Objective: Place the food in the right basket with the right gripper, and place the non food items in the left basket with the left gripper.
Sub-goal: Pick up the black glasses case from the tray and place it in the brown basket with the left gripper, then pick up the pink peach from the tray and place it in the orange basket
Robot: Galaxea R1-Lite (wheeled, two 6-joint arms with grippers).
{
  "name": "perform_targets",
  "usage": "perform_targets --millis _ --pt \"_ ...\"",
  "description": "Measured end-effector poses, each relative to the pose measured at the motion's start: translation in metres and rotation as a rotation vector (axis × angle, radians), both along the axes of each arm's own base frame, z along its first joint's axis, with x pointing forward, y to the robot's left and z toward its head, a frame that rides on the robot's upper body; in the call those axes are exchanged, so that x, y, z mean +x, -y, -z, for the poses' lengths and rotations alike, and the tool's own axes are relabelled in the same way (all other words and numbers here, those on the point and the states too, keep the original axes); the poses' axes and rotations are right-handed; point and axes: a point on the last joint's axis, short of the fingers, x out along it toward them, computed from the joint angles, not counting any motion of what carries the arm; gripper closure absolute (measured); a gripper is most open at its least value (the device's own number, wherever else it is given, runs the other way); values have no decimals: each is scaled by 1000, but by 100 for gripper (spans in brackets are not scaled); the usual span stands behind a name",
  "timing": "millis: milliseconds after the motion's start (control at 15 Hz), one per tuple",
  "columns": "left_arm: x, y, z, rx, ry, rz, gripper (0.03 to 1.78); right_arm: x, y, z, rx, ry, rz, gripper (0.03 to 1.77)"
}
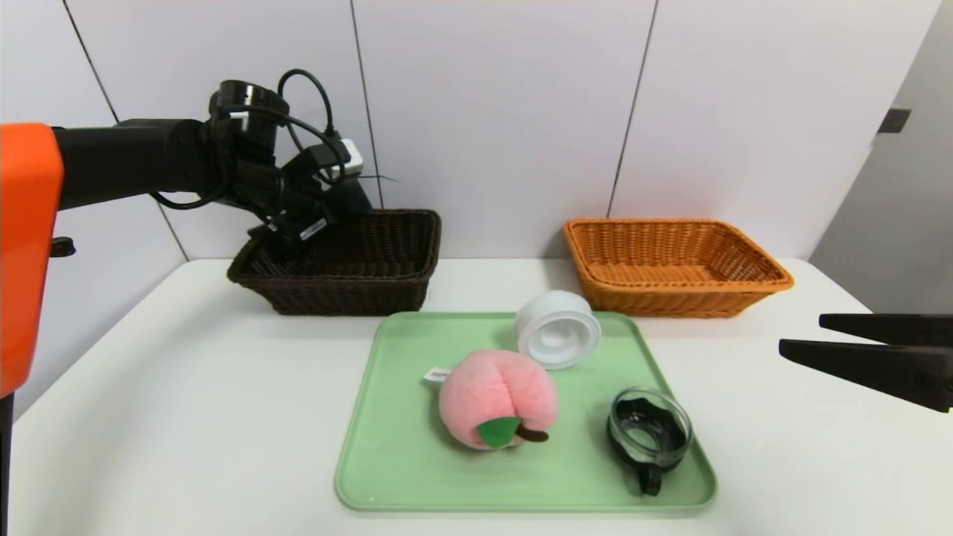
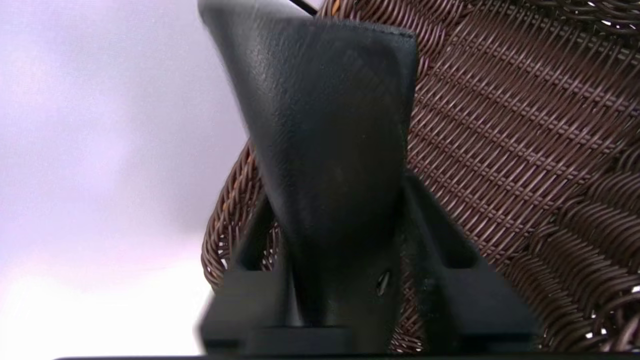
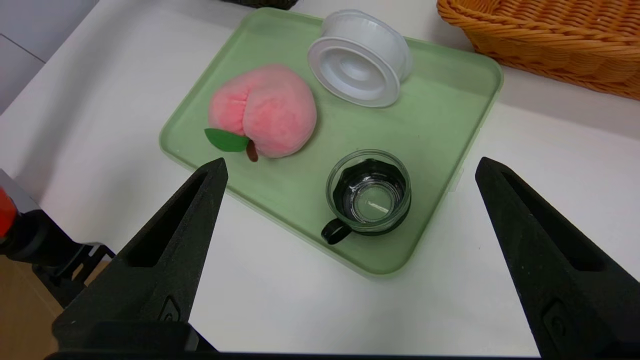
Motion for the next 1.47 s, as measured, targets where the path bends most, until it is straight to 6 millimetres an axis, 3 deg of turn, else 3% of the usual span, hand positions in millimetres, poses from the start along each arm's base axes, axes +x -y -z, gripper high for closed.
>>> perform_targets --millis 333,667,1067,1467 --pt "-1 2 -2 -16 -1 -7 59 -1 0 1 1 -5 2 9" --pt "-19 1 -33 -219 25 -109 36 -2 1 1 3 -3 2 9" --pt "-67 -5 -78 -634 -54 -392 22 -4 1 5 1 -11 4 9" --pt "-122 -6 -75 -812 -236 -559 16 -2 2 9 -4 -27 19 9"
